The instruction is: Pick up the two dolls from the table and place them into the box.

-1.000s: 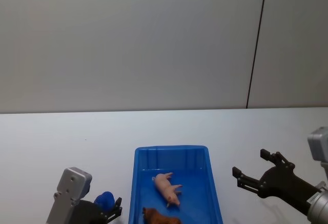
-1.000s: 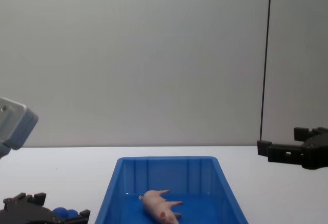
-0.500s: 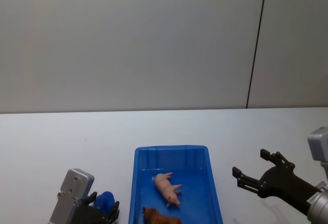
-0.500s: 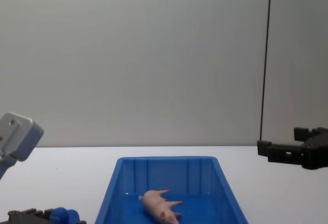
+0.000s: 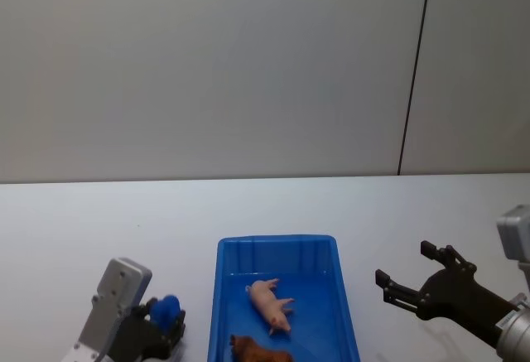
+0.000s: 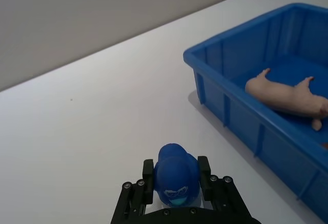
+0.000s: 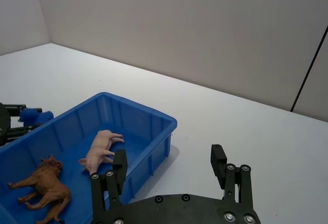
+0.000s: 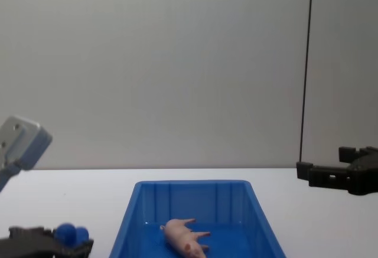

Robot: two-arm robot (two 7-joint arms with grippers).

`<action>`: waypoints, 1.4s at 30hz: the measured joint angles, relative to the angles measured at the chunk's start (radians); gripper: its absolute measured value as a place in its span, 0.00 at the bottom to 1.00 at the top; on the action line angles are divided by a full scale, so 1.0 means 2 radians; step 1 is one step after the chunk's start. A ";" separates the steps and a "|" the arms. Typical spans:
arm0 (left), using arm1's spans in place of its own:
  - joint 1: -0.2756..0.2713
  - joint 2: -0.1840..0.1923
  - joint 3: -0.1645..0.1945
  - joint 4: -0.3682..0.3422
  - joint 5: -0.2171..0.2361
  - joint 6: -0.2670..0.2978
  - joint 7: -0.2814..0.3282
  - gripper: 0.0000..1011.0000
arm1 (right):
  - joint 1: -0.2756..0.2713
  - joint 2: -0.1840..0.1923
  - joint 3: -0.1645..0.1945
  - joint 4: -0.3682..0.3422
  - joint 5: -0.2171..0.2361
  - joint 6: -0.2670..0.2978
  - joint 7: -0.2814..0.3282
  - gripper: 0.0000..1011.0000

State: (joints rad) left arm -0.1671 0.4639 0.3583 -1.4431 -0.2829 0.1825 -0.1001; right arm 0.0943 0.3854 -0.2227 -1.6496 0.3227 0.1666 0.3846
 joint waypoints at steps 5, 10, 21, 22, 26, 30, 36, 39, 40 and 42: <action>-0.007 0.001 -0.005 -0.015 0.013 0.000 0.000 0.48 | 0.000 0.000 0.000 0.000 0.000 0.000 0.000 0.99; -0.016 -0.001 -0.007 -0.027 0.025 -0.004 -0.003 0.44 | 0.000 0.000 0.000 0.000 0.000 0.000 0.000 0.99; -0.049 -0.028 0.002 -0.036 0.056 -0.020 -0.038 0.41 | 0.000 0.000 0.000 0.000 0.000 0.000 0.000 0.99; -0.051 -0.031 0.004 -0.036 0.058 -0.021 -0.040 0.46 | 0.000 0.000 0.000 0.000 0.000 0.000 0.000 0.99; -0.067 -0.048 0.013 -0.027 0.068 -0.030 -0.059 0.61 | 0.000 0.000 0.000 0.000 0.000 0.000 0.000 0.99; -0.081 -0.065 0.022 -0.016 0.074 -0.037 -0.076 0.72 | 0.000 0.000 0.000 0.000 0.000 0.000 0.000 0.99; -0.097 -0.086 0.032 0.001 0.079 -0.048 -0.097 0.91 | 0.000 0.000 0.000 0.000 0.000 0.000 0.000 0.99; -0.103 -0.092 0.035 0.005 0.079 -0.054 -0.104 0.98 | 0.000 0.000 0.000 0.000 0.000 0.000 0.000 0.99; -0.105 -0.094 0.036 0.007 0.079 -0.057 -0.107 0.99 | 0.000 0.000 0.000 0.000 0.000 0.000 0.000 0.99; -0.107 -0.097 0.037 0.009 0.079 -0.059 -0.110 0.99 | 0.000 0.000 0.000 0.000 0.000 0.000 0.000 0.99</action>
State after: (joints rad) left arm -0.3804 0.2706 0.4322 -1.4246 -0.1247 0.0646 -0.3196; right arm 0.0944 0.3854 -0.2227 -1.6496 0.3227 0.1667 0.3846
